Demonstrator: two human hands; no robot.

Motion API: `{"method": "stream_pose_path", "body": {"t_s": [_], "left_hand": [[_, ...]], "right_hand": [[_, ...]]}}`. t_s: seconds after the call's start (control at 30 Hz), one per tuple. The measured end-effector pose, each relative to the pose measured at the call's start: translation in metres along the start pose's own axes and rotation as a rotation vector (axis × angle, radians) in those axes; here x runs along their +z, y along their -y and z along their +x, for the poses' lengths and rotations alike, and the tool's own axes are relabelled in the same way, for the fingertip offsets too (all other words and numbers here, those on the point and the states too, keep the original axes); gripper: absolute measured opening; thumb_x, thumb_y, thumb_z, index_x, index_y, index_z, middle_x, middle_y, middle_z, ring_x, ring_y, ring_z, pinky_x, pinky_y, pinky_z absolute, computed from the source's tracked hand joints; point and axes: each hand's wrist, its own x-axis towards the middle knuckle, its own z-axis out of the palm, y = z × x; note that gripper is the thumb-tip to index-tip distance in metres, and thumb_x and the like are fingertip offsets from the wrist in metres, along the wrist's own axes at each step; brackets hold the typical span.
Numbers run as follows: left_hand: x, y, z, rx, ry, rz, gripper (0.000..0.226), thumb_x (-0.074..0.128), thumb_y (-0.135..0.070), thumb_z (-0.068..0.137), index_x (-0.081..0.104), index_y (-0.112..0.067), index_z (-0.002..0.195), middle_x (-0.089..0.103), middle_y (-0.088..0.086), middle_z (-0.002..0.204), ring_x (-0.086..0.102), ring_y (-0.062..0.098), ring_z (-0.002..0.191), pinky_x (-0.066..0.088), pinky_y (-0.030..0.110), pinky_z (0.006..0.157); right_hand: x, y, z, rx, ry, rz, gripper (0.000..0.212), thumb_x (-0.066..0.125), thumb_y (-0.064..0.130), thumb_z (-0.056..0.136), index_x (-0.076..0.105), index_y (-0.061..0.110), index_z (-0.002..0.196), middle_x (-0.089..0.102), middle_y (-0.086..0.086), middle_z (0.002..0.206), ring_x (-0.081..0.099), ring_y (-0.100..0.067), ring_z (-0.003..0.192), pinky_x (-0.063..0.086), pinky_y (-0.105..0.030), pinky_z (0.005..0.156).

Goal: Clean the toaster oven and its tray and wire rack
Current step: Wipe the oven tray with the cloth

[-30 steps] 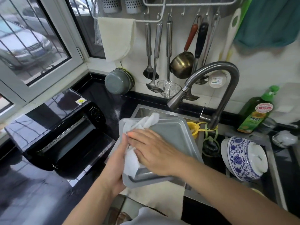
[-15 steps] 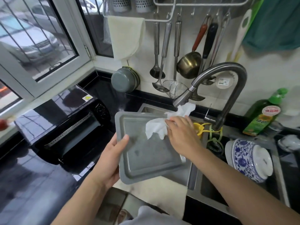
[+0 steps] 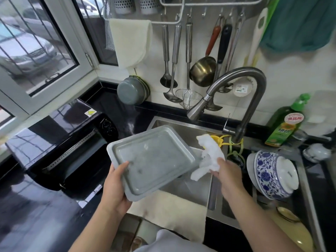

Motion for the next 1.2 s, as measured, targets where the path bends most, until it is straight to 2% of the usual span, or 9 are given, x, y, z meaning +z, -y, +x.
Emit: {"method": "stream_pose_path", "body": {"t_s": [0.23, 0.33, 0.47, 0.63, 0.73, 0.83, 0.93, 1.1, 1.2], "left_hand": [[-0.010, 0.011, 0.006, -0.249, 0.182, 0.129, 0.043, 0.059, -0.012, 0.098, 0.061, -0.020, 0.140, 0.068, 0.023, 0.132, 0.068, 0.044, 0.117, 0.057, 0.057, 0.096], [-0.010, 0.011, 0.015, -0.245, 0.166, 0.247, 0.037, 0.057, -0.010, 0.103, 0.063, -0.029, 0.135, 0.073, 0.015, 0.126, 0.072, 0.036, 0.113, 0.058, 0.054, 0.096], [-0.007, 0.021, 0.021, 0.246, 0.069, 1.244, 0.041, 0.058, -0.034, 0.104, 0.054, -0.035, 0.144, 0.062, -0.006, 0.138, 0.058, 0.018, 0.131, 0.048, 0.038, 0.107], [0.007, 0.049, -0.001, 0.763, 0.635, 1.618, 0.060, 0.041, -0.067, 0.103, 0.047, -0.034, 0.153, 0.044, -0.005, 0.159, 0.038, 0.016, 0.148, 0.030, 0.037, 0.123], [0.016, 0.072, 0.001, 0.669, 0.734, 1.886, 0.063, 0.043, -0.023, 0.107, 0.017, -0.038, 0.162, 0.018, -0.002, 0.173, 0.017, 0.025, 0.159, 0.020, 0.046, 0.128], [0.018, 0.078, 0.010, 0.489, 0.604, 1.705, 0.082, 0.040, 0.008, 0.093, 0.022, -0.037, 0.161, 0.037, 0.002, 0.165, 0.041, 0.026, 0.147, 0.038, 0.037, 0.116], [0.015, 0.066, 0.021, 0.324, 0.317, 1.212, 0.048, 0.050, 0.002, 0.098, 0.054, -0.025, 0.138, 0.073, 0.007, 0.107, 0.069, 0.033, 0.100, 0.052, 0.033, 0.083], [0.010, 0.034, 0.023, -0.012, 0.140, 0.216, 0.036, 0.058, -0.001, 0.100, 0.072, -0.027, 0.119, 0.075, 0.013, 0.120, 0.073, 0.036, 0.110, 0.062, 0.046, 0.083], [0.000, 0.029, 0.017, -0.100, 0.150, -0.023, 0.047, 0.063, -0.002, 0.093, 0.062, -0.025, 0.134, 0.070, 0.020, 0.129, 0.069, 0.043, 0.116, 0.060, 0.056, 0.086]], "right_hand": [[0.004, 0.014, -0.017, 0.303, 0.649, 0.253, 0.039, 0.057, 0.037, 0.101, 0.066, 0.013, 0.130, 0.068, -0.018, 0.125, 0.066, -0.035, 0.109, 0.052, -0.051, 0.095], [0.009, 0.017, -0.013, 0.237, 0.586, 0.207, 0.033, 0.058, 0.021, 0.100, 0.065, 0.006, 0.128, 0.068, -0.022, 0.122, 0.068, -0.040, 0.105, 0.056, -0.051, 0.087], [0.014, 0.015, -0.009, 0.214, 0.438, 0.128, 0.023, 0.058, 0.014, 0.100, 0.067, 0.007, 0.120, 0.073, -0.020, 0.108, 0.071, -0.041, 0.098, 0.056, -0.058, 0.087], [0.023, 0.017, -0.012, 0.286, 0.337, 0.046, 0.028, 0.059, 0.015, 0.100, 0.061, 0.004, 0.125, 0.070, -0.024, 0.112, 0.066, -0.045, 0.107, 0.050, -0.065, 0.094], [0.031, 0.020, -0.018, 0.279, 0.362, 0.052, 0.029, 0.058, 0.018, 0.100, 0.061, 0.006, 0.127, 0.070, -0.024, 0.115, 0.066, -0.043, 0.108, 0.051, -0.062, 0.095], [0.032, 0.023, -0.024, 0.290, 0.374, 0.169, 0.030, 0.057, 0.028, 0.102, 0.061, 0.009, 0.124, 0.069, -0.022, 0.116, 0.068, -0.038, 0.107, 0.057, -0.055, 0.090], [0.024, 0.027, -0.029, 0.263, 0.494, 0.301, 0.029, 0.056, 0.031, 0.102, 0.063, 0.010, 0.121, 0.073, -0.018, 0.114, 0.071, -0.033, 0.105, 0.059, -0.048, 0.088], [0.001, 0.020, -0.015, -0.277, 0.273, -0.573, 0.021, 0.053, 0.023, 0.100, 0.066, 0.007, 0.098, 0.066, -0.015, 0.090, 0.065, -0.030, 0.083, 0.052, -0.044, 0.077], [-0.010, 0.021, -0.005, -0.350, 0.171, -0.799, 0.036, 0.047, 0.017, 0.101, 0.056, 0.021, 0.136, 0.062, -0.010, 0.116, 0.059, -0.025, 0.097, 0.051, -0.040, 0.079]]}}
